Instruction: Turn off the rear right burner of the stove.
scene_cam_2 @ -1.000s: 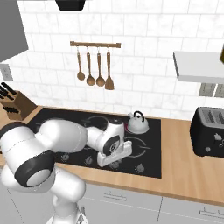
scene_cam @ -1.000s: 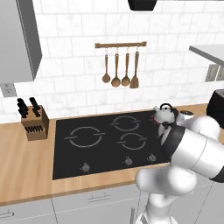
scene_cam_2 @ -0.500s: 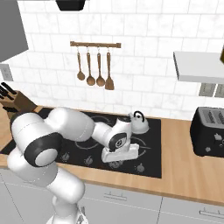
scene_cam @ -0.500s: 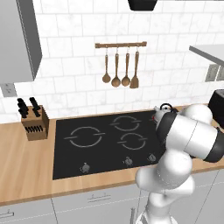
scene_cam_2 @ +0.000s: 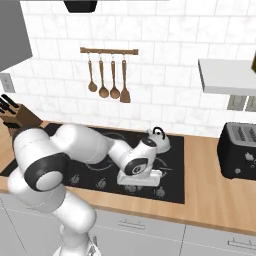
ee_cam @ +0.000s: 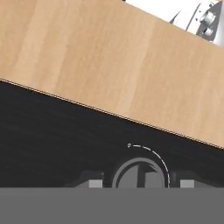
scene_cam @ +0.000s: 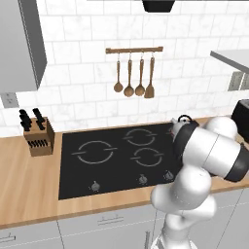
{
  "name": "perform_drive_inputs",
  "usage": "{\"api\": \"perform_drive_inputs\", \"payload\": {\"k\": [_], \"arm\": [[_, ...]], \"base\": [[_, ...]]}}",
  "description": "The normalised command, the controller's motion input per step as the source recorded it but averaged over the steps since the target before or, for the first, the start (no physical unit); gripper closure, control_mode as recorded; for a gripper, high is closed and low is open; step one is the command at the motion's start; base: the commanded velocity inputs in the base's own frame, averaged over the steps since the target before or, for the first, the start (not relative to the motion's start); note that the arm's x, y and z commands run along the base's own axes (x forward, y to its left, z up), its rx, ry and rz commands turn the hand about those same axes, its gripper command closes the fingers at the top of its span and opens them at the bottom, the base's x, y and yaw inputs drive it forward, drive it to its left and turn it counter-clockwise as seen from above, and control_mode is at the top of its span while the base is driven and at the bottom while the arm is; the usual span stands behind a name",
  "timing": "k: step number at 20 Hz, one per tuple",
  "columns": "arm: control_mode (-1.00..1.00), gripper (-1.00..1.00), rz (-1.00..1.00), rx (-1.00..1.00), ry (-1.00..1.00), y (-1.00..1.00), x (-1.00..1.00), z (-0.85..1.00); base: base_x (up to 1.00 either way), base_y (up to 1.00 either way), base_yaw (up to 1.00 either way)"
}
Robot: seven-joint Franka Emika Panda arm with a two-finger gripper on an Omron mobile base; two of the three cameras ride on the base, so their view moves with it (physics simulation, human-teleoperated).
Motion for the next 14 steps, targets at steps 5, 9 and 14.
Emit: {"api": "perform_drive_inputs", "payload": {"k": [5, 9, 14], "arm": [[-1.0, 1.0, -0.97, -0.01, 0.0, 0.14, 0.0, -0.07], [-1.0, 1.0, -1.0, 0.0, 0.0, 0.06, 0.04, -0.14], [-1.0, 1.0, -0.35, 0.01, 0.03, 0.09, -0.03, -0.03]], "base": [[0.0, 0.0, 0.0], [0.0, 0.0, 0.0], [0.0, 0.0, 0.0]]}}
